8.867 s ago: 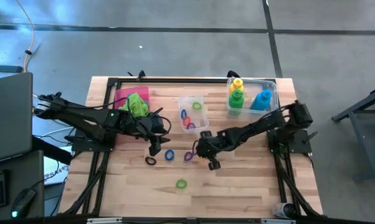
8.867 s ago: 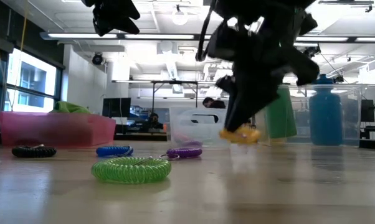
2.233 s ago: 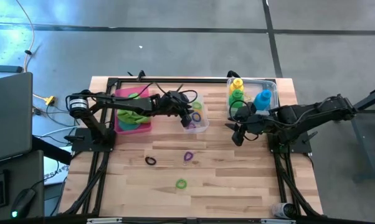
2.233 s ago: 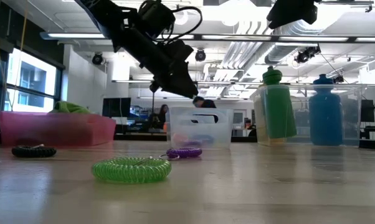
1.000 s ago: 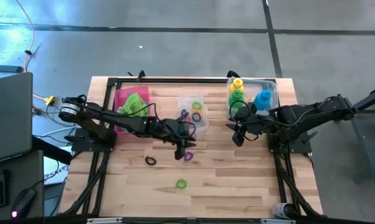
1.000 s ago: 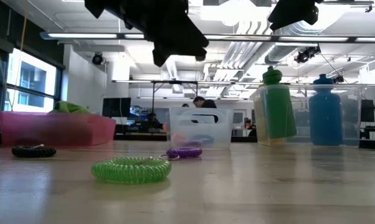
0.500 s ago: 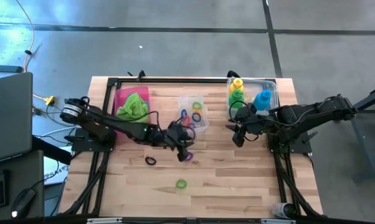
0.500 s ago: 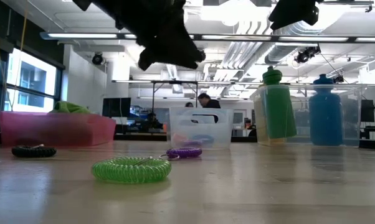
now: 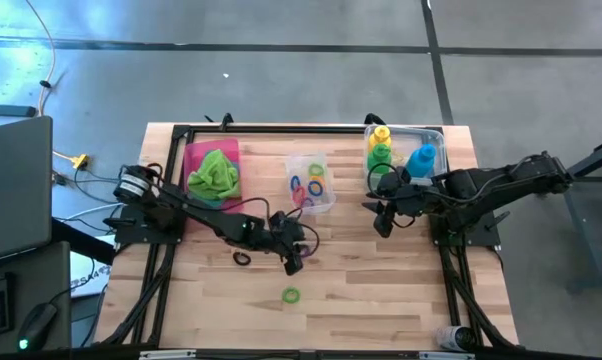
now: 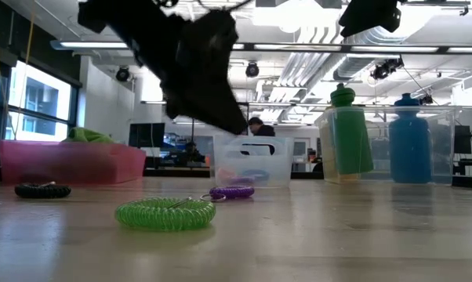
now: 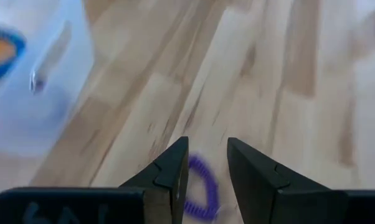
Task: Pick & Place Sports Items
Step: Put the purple spring keychain into the left transparent bin
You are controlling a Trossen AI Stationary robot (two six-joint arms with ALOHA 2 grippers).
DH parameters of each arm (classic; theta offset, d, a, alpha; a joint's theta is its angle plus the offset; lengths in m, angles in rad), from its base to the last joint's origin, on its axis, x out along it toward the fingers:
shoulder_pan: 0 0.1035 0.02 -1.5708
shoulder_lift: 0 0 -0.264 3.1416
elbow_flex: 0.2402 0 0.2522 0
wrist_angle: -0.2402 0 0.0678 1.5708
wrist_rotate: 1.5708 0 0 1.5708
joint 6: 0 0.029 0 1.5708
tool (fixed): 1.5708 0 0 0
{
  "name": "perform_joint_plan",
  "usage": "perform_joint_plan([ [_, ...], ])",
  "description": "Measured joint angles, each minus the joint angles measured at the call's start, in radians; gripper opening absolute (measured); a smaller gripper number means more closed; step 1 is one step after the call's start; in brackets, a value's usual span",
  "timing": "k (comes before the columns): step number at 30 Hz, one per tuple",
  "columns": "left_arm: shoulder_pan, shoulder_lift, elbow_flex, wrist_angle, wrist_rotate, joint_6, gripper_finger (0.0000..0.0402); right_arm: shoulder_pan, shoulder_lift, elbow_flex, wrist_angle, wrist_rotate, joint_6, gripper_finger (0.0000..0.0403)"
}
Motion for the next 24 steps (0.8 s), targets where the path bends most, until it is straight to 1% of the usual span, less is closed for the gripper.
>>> perform_joint_plan([
  [3, 0.001, 0.04, -0.001, 0.014, 0.001, -0.056, 0.0106, 0.0, 0.0, 0.0, -0.006, -0.001, -0.01, 0.0128],
  [5, 0.002, 0.055, -0.003, -0.004, 0.004, -0.08, 0.0106, 0.0, 0.0, 0.0, -0.008, -0.006, -0.03, 0.0128],
  [7, 0.002, 0.077, 0.0, 0.011, 0.007, -0.1, 0.0106, 0.0, 0.0, 0.0, -0.016, -0.012, -0.062, 0.0128],
  [10, 0.002, 0.102, -0.002, 0.001, 0.008, -0.117, 0.0106, 0.0, 0.0, 0.0, -0.028, -0.021, -0.103, 0.0128],
  [16, 0.002, 0.157, -0.002, -0.04, 0.001, -0.134, 0.0106, 0.0, 0.0, 0.0, -0.051, -0.028, -0.112, 0.0128],
  [21, 0.002, 0.219, 0.002, -0.005, -0.022, -0.17, 0.0106, 0.0, 0.0, 0.0, -0.057, -0.07, -0.142, 0.0128],
  [24, 0.001, 0.225, 0.002, -0.001, -0.019, -0.195, 0.0106, 0.0, 0.0, 0.0, -0.058, -0.078, -0.161, 0.0128],
])
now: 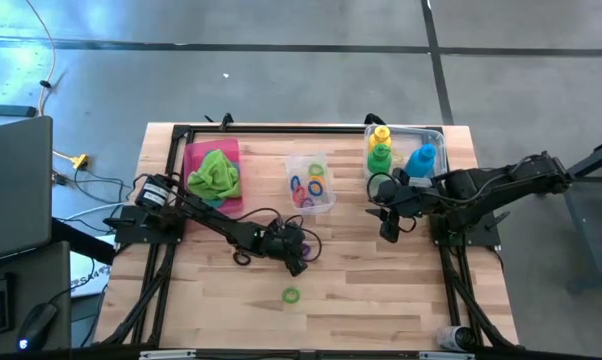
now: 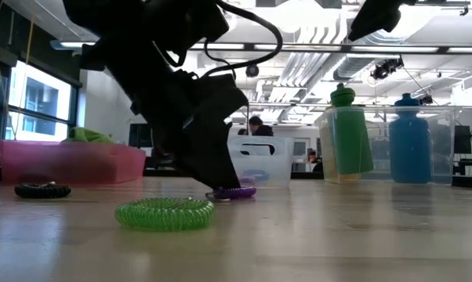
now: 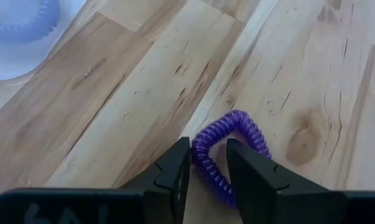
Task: Pick & Place Sports Items
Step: Put the purple spring keychain into the left transparent bin
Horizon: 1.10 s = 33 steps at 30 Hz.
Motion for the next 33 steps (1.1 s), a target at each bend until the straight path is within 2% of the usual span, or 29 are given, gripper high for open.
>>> perform_joint_plan([
  [5, -0.001, -0.016, -0.001, -0.002, 0.006, -0.011, 0.0089, 0.0, 0.0, 0.0, 0.0, 0.0, -0.025, 0.0128],
  [12, 0.001, -0.026, -0.003, 0.001, 0.039, -0.08, 0.0012, 0.0, 0.0, 0.0, 0.0, 0.008, -0.036, 0.0128],
  [20, 0.001, -0.084, -0.008, 0.022, 0.102, -0.092, 0.0007, 0.0, 0.0, 0.0, 0.0, 0.006, -0.045, 0.0128],
  [27, 0.009, -0.228, -0.005, 0.059, 0.073, 0.01, 0.0006, 0.0, 0.0, 0.0, 0.0, 0.007, -0.045, 0.0128],
  [33, 0.068, -0.297, -0.004, 0.074, 0.065, 0.08, 0.0006, 0.0, 0.0, 0.0, 0.008, 0.014, -0.077, 0.0128],
])
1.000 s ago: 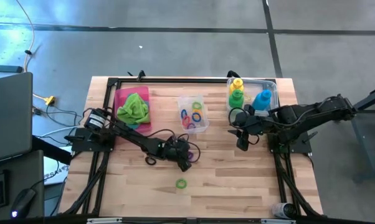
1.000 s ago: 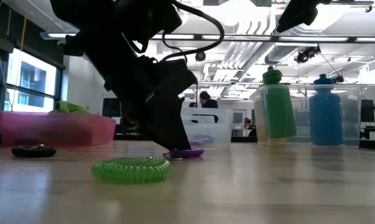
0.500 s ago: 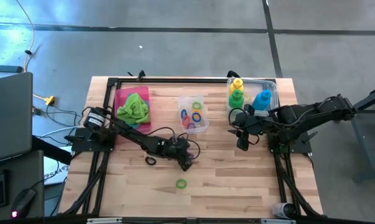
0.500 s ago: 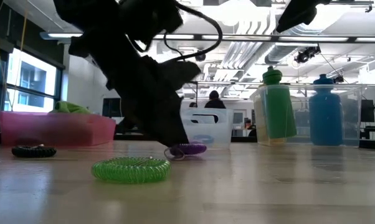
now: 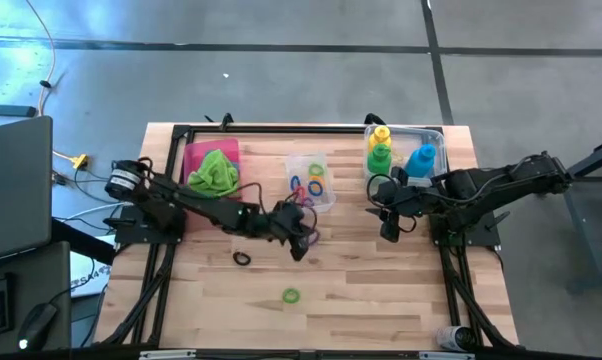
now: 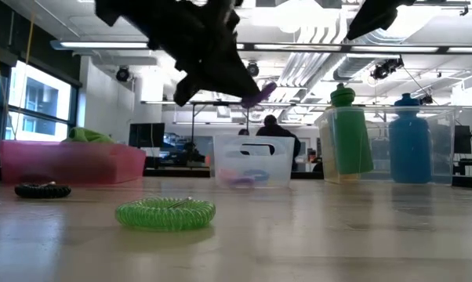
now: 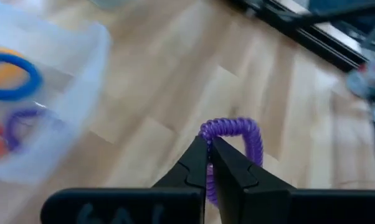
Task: Pick & Place Sports Items
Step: Put the purple spring keychain into the left transparent bin, then put the black spring keychain into the left transparent bin
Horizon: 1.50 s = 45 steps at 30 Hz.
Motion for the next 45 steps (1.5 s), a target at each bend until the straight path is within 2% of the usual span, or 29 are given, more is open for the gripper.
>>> perform_joint_plan([
  [18, 0.279, -0.01, 0.0, 0.052, -0.017, 0.13, 0.0008, 0.0, 0.0, 0.0, 0.002, 0.021, -0.001, 0.0128],
  [25, 0.369, -0.01, 0.0, 0.051, -0.014, 0.129, 0.0037, 0.0, 0.0, 0.0, 0.002, 0.022, -0.001, 0.0128],
  [29, 0.408, -0.01, 0.0, 0.054, 0.022, 0.164, 0.0066, 0.0, 0.0, 0.0, 0.002, 0.022, -0.001, 0.0128],
  [37, 0.462, -0.011, 0.0, 0.122, 0.178, 0.233, 0.0128, 0.0, 0.0, 0.0, 0.002, 0.022, -0.001, 0.0128],
  [45, 0.485, -0.023, 0.002, 0.121, 0.32, 0.231, 0.0132, 0.0, 0.0, 0.0, 0.002, 0.059, -0.001, 0.0128],
])
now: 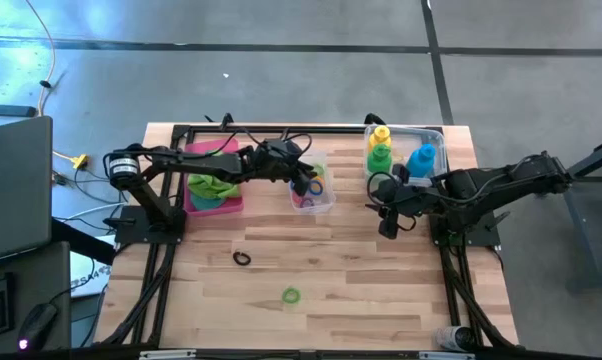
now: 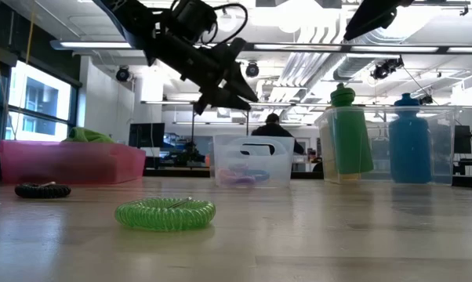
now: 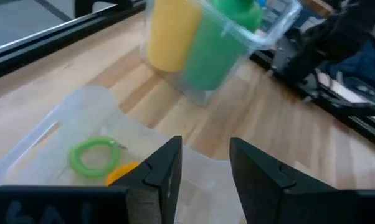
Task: Pick & Place Sports Items
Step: Put the black spring keychain into the left transparent bin
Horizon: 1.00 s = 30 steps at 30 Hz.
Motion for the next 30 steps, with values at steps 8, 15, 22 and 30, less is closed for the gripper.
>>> perform_joint_plan([
  [8, -0.046, -0.041, 0.0, -0.032, 0.003, 0.048, 0.0113, 0.0, 0.0, 0.0, -0.001, 0.012, 0.006, 0.0128],
  [15, -0.119, -0.143, 0.0, -0.192, -0.012, 0.055, 0.0103, 0.0, 0.0, 0.0, 0.0, 0.012, 0.028, 0.0128],
  [22, -0.217, -0.251, 0.0, -0.414, -0.041, 0.054, 0.0102, 0.0, 0.0, 0.0, 0.007, 0.012, 0.064, 0.0128],
  [30, -0.331, -0.343, 0.0, -0.661, -0.036, 0.054, 0.0102, 0.0, 0.0, 0.0, 0.035, 0.012, 0.065, 0.0128],
])
